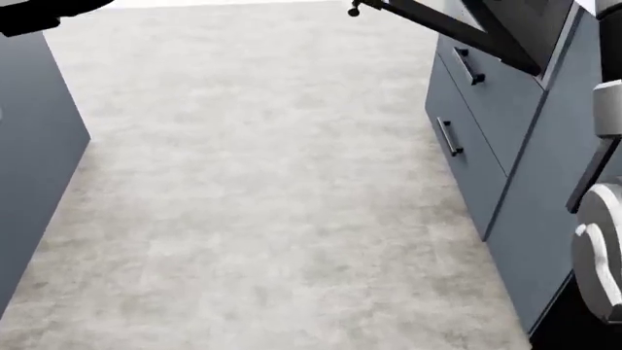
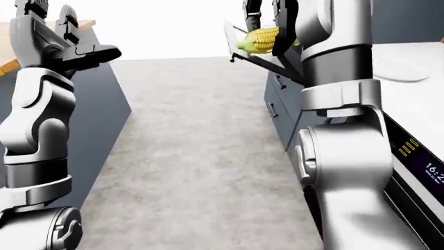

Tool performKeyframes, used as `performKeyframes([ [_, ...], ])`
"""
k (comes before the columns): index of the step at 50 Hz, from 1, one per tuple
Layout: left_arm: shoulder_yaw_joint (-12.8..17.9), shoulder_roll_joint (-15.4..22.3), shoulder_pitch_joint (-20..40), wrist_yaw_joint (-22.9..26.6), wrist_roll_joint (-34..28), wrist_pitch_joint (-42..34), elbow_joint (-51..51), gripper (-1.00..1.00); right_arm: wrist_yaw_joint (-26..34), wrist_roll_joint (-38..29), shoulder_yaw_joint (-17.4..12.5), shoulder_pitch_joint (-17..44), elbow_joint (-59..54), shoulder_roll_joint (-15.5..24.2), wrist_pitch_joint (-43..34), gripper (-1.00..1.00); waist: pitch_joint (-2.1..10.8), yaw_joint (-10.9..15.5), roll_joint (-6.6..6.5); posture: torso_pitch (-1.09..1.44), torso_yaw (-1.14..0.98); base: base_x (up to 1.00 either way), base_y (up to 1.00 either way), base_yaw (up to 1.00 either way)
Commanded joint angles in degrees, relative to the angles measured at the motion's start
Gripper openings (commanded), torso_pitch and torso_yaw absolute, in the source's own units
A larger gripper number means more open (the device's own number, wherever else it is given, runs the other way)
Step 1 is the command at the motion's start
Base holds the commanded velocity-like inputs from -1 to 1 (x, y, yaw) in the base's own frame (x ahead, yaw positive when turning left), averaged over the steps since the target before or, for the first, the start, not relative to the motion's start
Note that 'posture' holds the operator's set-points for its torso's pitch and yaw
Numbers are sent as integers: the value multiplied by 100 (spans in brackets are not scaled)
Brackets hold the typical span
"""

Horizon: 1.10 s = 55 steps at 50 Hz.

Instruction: Place the corn on the rack of the oven.

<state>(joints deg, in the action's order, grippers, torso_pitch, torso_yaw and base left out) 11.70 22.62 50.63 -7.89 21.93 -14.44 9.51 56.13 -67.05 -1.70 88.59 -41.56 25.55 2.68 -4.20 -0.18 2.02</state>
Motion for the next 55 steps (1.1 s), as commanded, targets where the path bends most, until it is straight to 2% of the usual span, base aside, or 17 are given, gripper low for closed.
performKeyframes([
  [1, 156, 129, 231, -18, -25, 190, -213, 100, -145, 31, -24, 330, 187, 29, 77, -100, 195, 47, -19, 0, 0, 48, -20, 0],
  [6, 160, 132, 229, -15, -25, 175, -221, 100, -156, 13, -24, 528, 25, 78, 105, -100, 171, -16, -254, 0, 0, 49, -19, 0],
  [11, 171, 142, 225, -21, -13, 151, -255, 100, -133, 9, -32, 520, 84, 83, 94, -100, 382, -95, -673, 0, 0, 49, -20, 0],
  [13, 173, 147, 229, -24, -10, 146, -255, 100, -142, 8, -33, 495, 90, 85, 99, -100, 99, -122, -714, 0, 0, 48, -20, 0],
  [21, 165, 141, 237, -19, -17, 162, -230, 100, -118, 0, -33, 490, 110, 90, 92, -100, 242, 49, -475, 0, 0, 49, -21, 0],
  [23, 166, 137, 234, -6, -20, 193, -204, 100, -110, 3, -36, 473, 132, 80, 84, -100, 291, 79, -306, 0, 0, 48, -20, 0],
  [25, 162, 138, 234, -12, -22, 183, -214, 100, -131, 5, -37, 462, 125, 73, 88, -100, 378, 51, 94, 0, 0, 49, -21, 0],
  [26, 163, 136, 233, -9, -22, 187, -209, 100, -131, 5, -36, 457, 128, 67, 82, -100, 328, 53, -30, 0, 0, 48, -20, 0],
  [28, 167, 139, 233, -7, -20, 192, -204, 100, -143, 6, -34, 435, 134, 58, 79, -100, 132, 34, 82, 0, 0, 49, -21, 0],
  [37, 162, 137, 234, -16, -17, 175, -226, 100, -131, 20, -44, 435, 150, 94, 94, -100, 210, -38, -290, 0, 0, 48, -21, 0],
  [41, 161, 137, 241, -17, -22, 176, -221, 100, -146, 25, -44, 441, 139, 97, 99, -100, 394, -54, -642, 0, 0, 49, -18, 0],
  [42, 160, 136, 242, -19, -24, 175, -219, 100, -151, 27, -47, 439, 132, 96, 94, -100, 162, -39, -539, 0, 0, 38, -13, 0],
  [43, 160, 135, 242, -18, -24, 176, -217, 100, -158, 29, -48, 438, 125, 96, 97, -100, 93, -98, -672, 0, 0, 30, -9, 0],
  [47, 159, 132, 243, -16, -26, 186, -207, 100, -164, 25, -41, 475, 92, 99, 96, -100, 347, -73, -578, 0, 0, 10, -2, 0],
  [51, 157, 132, 239, -12, -26, 180, -213, 100, -148, 1, -33, 526, 72, 120, 99, -100, 215, -28, -355, 0, 0, 25, -13, 0],
  [54, 158, 132, 232, -12, -25, 176, -223, 100, -142, 6, -39, 533, 78, 118, 106, -100, 538, 2, 138, 0, 0, 38, -20, 0],
  [55, 158, 132, 233, -13, -26, 174, -222, 100, -137, 2, -36, 538, 75, 119, 109, -100, 264, -10, -61, 0, 0, 38, -20, 0],
])
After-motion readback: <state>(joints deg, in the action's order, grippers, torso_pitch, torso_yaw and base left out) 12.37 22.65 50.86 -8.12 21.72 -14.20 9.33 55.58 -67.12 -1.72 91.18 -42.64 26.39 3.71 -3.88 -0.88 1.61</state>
